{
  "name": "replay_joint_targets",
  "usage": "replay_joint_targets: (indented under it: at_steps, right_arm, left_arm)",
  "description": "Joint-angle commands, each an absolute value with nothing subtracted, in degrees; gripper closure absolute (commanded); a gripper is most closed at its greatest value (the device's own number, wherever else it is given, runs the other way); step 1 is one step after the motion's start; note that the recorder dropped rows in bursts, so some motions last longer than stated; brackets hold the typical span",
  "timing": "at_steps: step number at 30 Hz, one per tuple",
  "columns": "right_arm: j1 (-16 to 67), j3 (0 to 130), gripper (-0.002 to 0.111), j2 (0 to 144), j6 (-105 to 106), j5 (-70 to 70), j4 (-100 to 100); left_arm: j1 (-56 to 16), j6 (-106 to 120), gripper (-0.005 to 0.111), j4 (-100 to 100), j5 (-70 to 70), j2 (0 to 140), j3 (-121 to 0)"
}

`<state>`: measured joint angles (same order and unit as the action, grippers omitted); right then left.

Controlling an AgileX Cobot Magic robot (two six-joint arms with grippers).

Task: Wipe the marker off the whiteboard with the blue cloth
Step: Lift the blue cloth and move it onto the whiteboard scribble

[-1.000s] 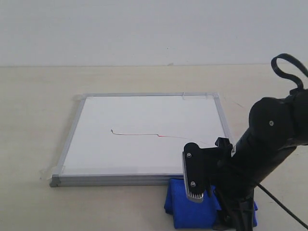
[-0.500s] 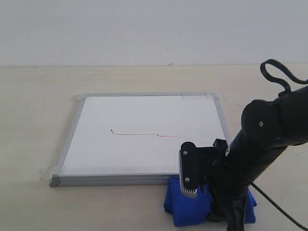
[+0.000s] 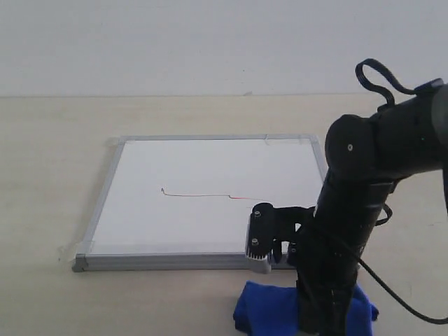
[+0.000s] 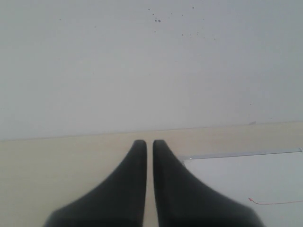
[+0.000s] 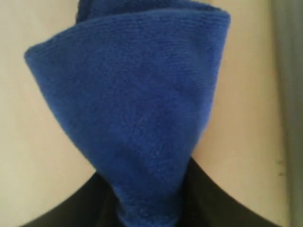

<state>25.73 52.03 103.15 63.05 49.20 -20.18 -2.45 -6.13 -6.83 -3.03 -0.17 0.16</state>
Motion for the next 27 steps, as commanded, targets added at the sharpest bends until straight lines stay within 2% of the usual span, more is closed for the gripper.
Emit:
replay_joint_targets:
  at_steps: [1, 4, 9, 16, 21, 27]
  right_arm:
    - [25.9, 57.01, 0.108, 98.46, 57.42, 55.3, -21.76]
    - [25.9, 60.91, 0.108, 94.22, 54.28, 54.04, -21.76]
    - [25.79, 64.31, 0.108, 90.21, 46.16, 42.11, -21.0]
    - [25.71, 64.3, 0.108, 95.26, 29.4, 24.72, -10.17]
    - [24.54, 65.37, 0.108, 103.01, 14.36, 21.13, 4.48]
    - [19.18, 68.12, 0.108, 107.77, 10.97, 25.02, 5.05]
  left_arm:
    - [-2.54, -6.46, 0.102, -6.51, -2.95, 0.0, 0.0]
    - [-2.54, -6.46, 0.102, -6.51, -2.95, 0.0, 0.0]
    - [-2.54, -6.46, 0.102, -6.51, -2.95, 0.0, 0.0]
    - [-2.54, -6.46, 0.102, -6.51, -2.95, 0.0, 0.0]
    - [-2.54, -6.46, 0.102, -6.51, -2.95, 0.0, 0.0]
    - [-2.54, -6.46, 0.102, -6.51, -2.95, 0.0, 0.0]
